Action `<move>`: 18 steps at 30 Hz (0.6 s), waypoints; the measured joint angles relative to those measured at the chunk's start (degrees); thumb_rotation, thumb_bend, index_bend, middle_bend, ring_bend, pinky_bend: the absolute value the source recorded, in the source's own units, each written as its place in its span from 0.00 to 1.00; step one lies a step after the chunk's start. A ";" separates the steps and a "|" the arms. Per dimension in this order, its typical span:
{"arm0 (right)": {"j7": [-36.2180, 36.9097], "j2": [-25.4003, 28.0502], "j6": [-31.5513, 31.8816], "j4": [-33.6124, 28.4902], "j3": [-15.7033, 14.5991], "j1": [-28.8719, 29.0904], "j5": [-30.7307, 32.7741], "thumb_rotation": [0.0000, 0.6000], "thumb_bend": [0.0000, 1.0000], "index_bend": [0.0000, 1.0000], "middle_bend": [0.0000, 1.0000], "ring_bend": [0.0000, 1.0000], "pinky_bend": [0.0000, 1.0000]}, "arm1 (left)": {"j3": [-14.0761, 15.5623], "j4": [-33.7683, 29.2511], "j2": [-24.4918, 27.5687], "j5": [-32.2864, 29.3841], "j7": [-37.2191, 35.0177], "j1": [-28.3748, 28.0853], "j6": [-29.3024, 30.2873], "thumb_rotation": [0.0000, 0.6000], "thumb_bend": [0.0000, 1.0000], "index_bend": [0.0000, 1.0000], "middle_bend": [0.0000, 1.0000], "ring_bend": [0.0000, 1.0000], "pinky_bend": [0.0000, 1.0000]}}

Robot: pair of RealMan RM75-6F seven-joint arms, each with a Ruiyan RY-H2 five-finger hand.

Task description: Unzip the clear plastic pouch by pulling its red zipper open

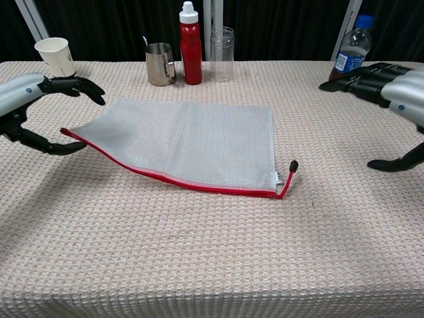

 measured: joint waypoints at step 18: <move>11.76 10.21 14.55 -3.59 0.91 -16.29 6.56 1.00 0.20 0.00 0.05 0.00 0.00 | -0.28 -20.51 20.64 -12.23 25.93 19.85 15.49 1.00 0.15 0.26 0.15 0.11 0.14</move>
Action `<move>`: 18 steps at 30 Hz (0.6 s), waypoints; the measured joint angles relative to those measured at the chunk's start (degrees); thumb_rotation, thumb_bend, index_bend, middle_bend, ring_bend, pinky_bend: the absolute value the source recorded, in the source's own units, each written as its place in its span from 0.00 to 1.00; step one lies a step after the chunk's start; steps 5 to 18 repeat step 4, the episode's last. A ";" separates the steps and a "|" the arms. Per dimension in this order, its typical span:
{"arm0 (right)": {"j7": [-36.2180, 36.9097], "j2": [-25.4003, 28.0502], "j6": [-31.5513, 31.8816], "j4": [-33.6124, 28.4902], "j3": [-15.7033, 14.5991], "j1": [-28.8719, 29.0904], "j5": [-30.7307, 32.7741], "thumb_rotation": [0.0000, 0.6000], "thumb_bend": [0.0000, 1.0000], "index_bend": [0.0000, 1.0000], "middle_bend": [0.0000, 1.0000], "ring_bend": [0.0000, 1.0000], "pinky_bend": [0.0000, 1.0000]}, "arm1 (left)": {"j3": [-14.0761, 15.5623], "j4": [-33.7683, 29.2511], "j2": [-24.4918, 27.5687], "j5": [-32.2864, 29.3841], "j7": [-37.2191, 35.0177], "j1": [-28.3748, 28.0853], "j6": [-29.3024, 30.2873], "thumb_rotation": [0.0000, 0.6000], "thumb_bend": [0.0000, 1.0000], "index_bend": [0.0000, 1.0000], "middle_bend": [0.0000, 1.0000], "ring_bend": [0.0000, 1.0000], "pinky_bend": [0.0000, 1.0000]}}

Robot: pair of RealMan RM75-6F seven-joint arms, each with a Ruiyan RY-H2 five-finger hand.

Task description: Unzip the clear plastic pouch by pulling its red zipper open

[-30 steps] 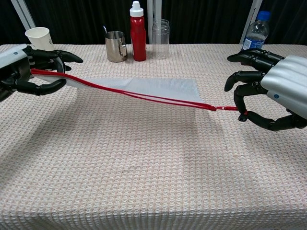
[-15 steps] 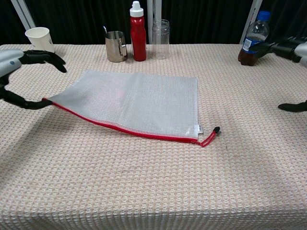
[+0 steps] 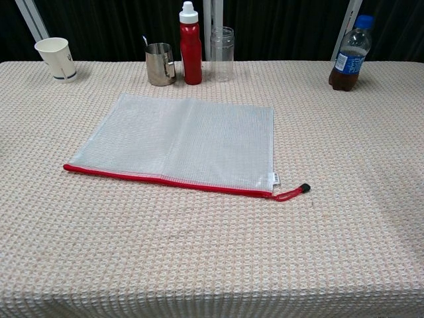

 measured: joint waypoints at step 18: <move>1.68 0.21 1.41 0.96 -0.75 -2.28 -1.15 1.00 0.20 0.00 0.04 0.00 0.00 | 2.14 -1.86 0.40 2.55 0.36 3.78 3.71 1.00 0.14 0.25 0.15 0.11 0.14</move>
